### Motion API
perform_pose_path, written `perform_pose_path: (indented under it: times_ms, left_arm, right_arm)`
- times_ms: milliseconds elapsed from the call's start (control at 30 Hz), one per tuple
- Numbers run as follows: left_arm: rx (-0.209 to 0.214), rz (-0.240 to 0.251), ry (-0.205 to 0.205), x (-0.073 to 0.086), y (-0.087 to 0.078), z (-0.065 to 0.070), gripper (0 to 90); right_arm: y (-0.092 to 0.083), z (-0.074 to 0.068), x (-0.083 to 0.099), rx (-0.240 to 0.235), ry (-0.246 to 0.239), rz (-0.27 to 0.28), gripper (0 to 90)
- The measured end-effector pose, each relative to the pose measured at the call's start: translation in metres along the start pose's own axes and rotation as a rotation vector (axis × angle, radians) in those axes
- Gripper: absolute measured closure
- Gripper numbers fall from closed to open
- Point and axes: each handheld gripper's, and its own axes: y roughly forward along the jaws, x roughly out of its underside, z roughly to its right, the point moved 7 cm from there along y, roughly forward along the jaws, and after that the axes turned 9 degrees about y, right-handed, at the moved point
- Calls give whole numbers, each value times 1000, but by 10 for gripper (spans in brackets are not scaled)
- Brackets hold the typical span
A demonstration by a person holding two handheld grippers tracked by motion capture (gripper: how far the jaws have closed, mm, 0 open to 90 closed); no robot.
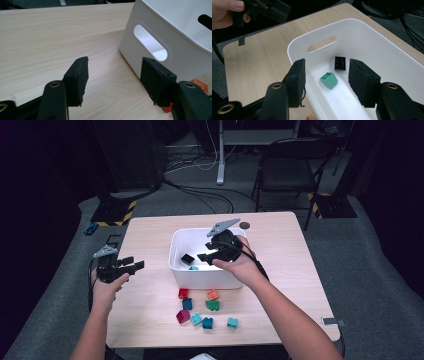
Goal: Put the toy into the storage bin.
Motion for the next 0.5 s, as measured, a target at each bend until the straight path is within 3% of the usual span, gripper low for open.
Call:
perform_pose_path:
  times_ms: [300,500]
  left_arm:
    - [0,-8,2,1,1,1,394]
    - [1,-10,5,1,1,2,393]
  right_arm:
    - [-12,-15,24,-42,0,42,468]
    - [-11,-20,42,-34,-21,42,475]
